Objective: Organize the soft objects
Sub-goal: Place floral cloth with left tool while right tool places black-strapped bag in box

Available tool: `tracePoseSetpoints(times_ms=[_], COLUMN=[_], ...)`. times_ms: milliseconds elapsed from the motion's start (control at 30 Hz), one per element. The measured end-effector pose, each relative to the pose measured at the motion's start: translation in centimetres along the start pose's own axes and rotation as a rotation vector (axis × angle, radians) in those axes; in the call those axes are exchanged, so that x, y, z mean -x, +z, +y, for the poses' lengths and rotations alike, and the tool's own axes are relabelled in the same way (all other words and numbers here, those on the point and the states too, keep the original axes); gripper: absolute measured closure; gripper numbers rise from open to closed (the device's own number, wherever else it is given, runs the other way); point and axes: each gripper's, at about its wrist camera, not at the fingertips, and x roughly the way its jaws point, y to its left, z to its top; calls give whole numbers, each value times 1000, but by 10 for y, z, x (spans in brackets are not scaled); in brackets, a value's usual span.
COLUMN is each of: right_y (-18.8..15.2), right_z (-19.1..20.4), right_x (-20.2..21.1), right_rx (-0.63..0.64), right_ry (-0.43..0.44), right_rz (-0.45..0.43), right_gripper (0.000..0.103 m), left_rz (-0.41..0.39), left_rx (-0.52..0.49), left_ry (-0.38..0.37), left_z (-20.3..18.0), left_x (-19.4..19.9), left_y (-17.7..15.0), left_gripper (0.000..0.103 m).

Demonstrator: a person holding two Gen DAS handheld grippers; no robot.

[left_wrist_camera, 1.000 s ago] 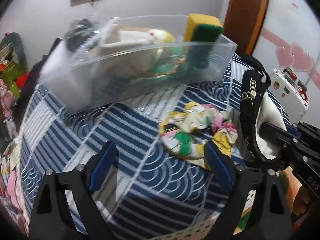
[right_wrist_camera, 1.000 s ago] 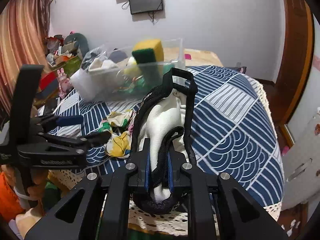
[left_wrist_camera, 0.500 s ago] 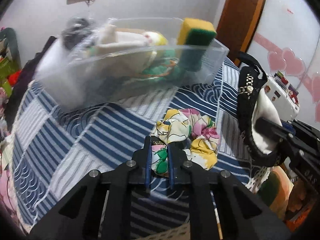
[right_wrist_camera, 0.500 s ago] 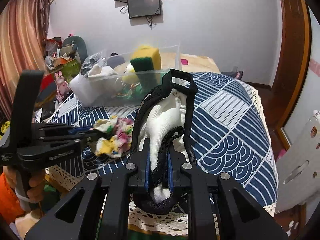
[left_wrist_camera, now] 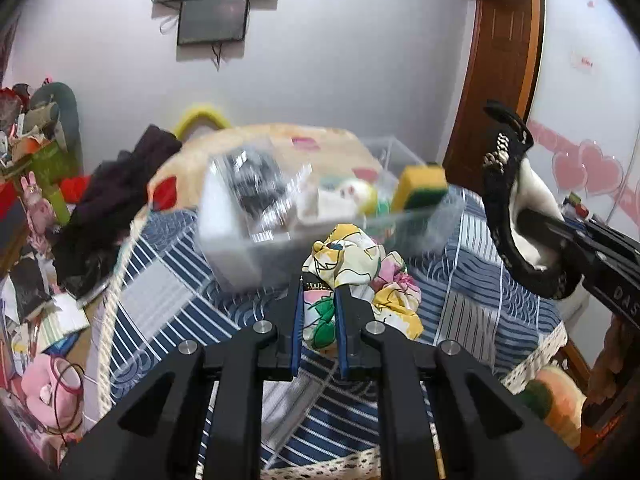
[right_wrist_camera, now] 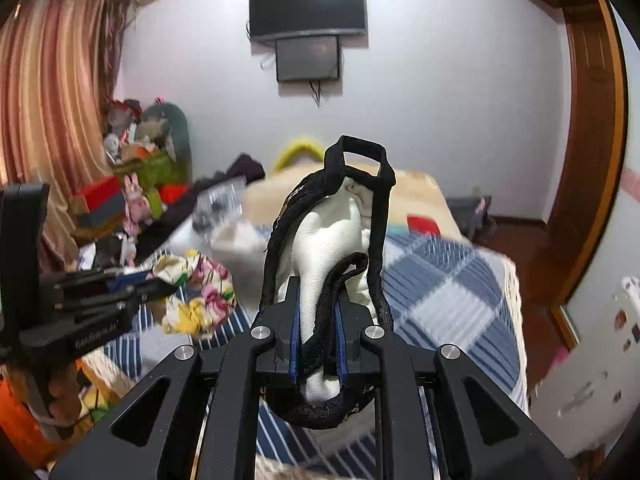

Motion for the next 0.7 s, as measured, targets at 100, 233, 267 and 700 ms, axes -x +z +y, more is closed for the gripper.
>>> tracePoseSetpoints(times_ms=[100, 233, 267, 700], right_y=[15, 33, 38, 64], right_z=[3, 7, 9, 27], right_x=[-3, -12, -14, -58], right_rx=[11, 19, 22, 34], right_ry=[-8, -1, -4, 27], right_rz=[-34, -57, -65, -72], right_gripper=[90, 90, 90, 90], left_rz=[-40, -82, -92, -99], left_rx=[5, 22, 23, 8], left_ry=[10, 3, 3, 72], left_z=[3, 8, 10, 25], left_x=[7, 12, 16, -16], left_y=[13, 35, 37, 87], left_gripper=[90, 90, 90, 90])
